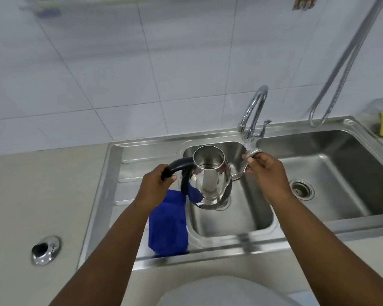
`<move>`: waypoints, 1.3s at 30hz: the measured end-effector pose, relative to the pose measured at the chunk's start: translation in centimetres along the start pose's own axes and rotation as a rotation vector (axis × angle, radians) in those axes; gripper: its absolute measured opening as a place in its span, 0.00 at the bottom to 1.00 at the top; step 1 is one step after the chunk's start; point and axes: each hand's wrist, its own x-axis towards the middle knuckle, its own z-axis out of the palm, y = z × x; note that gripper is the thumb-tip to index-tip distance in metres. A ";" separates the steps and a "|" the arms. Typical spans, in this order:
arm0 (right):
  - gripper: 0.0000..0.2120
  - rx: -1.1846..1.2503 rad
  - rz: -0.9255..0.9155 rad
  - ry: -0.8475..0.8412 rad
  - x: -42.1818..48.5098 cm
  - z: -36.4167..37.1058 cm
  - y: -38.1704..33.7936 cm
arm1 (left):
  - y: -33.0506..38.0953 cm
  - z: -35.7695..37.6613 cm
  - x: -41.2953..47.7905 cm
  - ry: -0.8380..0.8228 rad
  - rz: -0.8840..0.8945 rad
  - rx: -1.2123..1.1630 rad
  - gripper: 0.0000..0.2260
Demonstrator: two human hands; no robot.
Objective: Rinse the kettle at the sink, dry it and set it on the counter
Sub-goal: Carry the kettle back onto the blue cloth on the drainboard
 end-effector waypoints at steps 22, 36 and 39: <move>0.10 0.124 0.108 -0.173 -10.8 18.7 1.6 | -12.5 -17.8 -7.2 0.125 -0.138 -0.054 0.08; 0.10 -0.018 0.152 -0.139 -12.7 21.4 3.5 | -16.7 -18.9 -6.8 0.024 -0.146 -0.065 0.08; 0.10 -0.039 0.144 -0.120 -12.7 21.4 3.7 | -17.1 -18.7 -6.8 0.012 -0.138 -0.081 0.08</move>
